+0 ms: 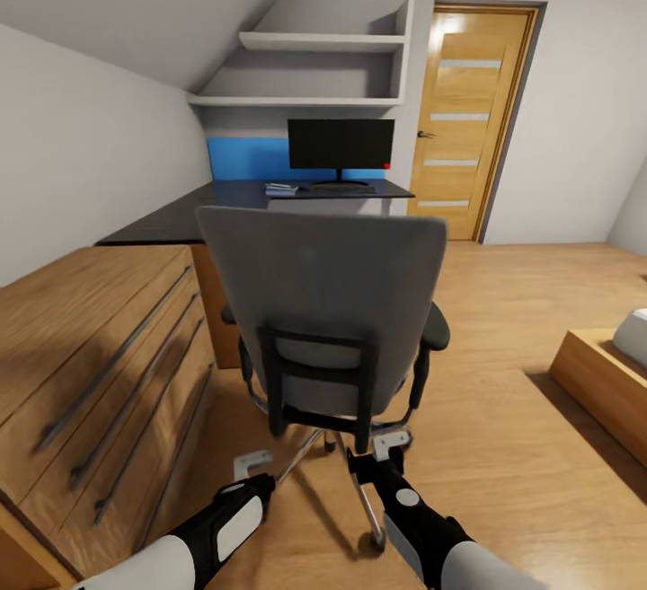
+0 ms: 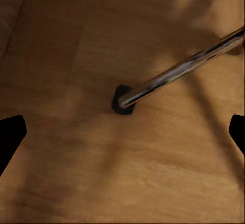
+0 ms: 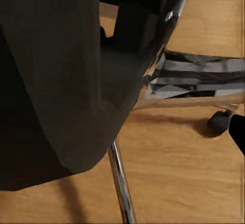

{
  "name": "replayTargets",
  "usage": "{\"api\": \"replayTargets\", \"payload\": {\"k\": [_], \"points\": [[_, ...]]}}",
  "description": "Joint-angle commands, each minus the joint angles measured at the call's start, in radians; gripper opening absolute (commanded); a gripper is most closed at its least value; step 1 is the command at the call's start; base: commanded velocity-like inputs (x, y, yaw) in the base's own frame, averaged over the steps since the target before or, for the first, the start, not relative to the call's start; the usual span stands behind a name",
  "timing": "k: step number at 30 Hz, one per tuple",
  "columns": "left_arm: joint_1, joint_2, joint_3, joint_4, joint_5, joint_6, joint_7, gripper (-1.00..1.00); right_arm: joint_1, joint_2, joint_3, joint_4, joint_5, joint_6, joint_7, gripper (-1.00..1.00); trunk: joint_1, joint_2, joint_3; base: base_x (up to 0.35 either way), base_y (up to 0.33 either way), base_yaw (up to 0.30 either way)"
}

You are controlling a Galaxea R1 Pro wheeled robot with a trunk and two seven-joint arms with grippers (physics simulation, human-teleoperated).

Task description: In the bedroom, organize the workspace by keeping the computer under the desk, ensuring the monitor is on the desk, placing the keyboard on the desk next to the monitor, placing the mouse on the desk next to the keyboard, moving the folder from the swivel chair onto the desk next to the mouse, stacking the notebook on top of the folder with the pen on top of the notebook, and positioning the swivel chair next to the desk.

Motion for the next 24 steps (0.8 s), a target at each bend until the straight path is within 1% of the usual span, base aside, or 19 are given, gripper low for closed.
{"api": "replayTargets", "payload": {"k": [1,3,7,12,14,16,17,19,21,24], "points": [[-0.001,0.0,-0.008,-0.002,0.002,0.004,0.008,1.0,-0.001,-0.001,0.01,-0.001,-0.009,-0.004,-0.005,1.0,0.0,0.0,-0.001,0.3,-0.196,0.0],[-0.001,0.0,-0.022,-0.003,0.002,0.004,0.008,1.0,-0.001,-0.003,0.007,-0.001,-0.01,-0.004,-0.007,1.0,0.0,0.0,-0.001,0.297,-0.198,0.0],[-0.001,-0.01,-0.075,-0.003,-0.001,0.004,0.008,1.0,-0.001,-0.004,0.0,-0.003,-0.011,-0.004,-0.008,1.0,0.0,0.0,-0.001,0.217,-0.155,0.0],[-0.001,-0.02,-0.099,-0.003,-0.003,0.004,0.008,1.0,-0.001,-0.006,-0.014,-0.003,-0.012,-0.004,-0.008,1.0,0.0,0.0,-0.001,0.039,-0.028,0.0],[-0.001,-0.033,-0.114,-0.004,-0.003,0.004,0.008,1.0,-0.001,-0.006,-0.02,-0.002,-0.012,-0.004,-0.008,1.0,0.0,0.0,-0.001,0.006,-0.004,0.0],[-0.001,-0.059,-0.131,-0.003,-0.003,-0.009,0.008,1.0,-0.001,-0.006,-0.026,-0.001,-0.012,-0.004,-0.007,1.0,0.0,0.0,-0.001,0.002,-0.002,0.0],[-0.001,-0.069,-0.138,-0.003,-0.003,-0.027,0.008,1.0,-0.001,-0.006,-0.028,-0.001,-0.012,-0.004,-0.007,1.0,0.0,0.0,-0.001,0.001,-0.001,0.0],[-0.001,-0.082,-0.144,-0.004,-0.004,-0.061,0.008,1.0,-0.001,-0.006,-0.03,-0.001,-0.012,-0.004,-0.007,1.0,0.0,0.0,-0.001,0.0,0.0,0.0],[-0.001,-0.087,-0.147,-0.004,-0.004,-0.081,0.009,1.0,-0.001,-0.006,-0.03,-0.001,-0.012,-0.004,-0.007,1.0,0.0,0.0,-0.001,0.0,0.0,0.0],[-0.001,-0.096,-0.151,-0.01,-0.018,-0.11,0.011,1.0,-0.001,-0.007,-0.031,-0.001,-0.011,-0.004,-0.006,1.0,0.0,0.0,-0.001,0.0,0.0,0.0]]}}
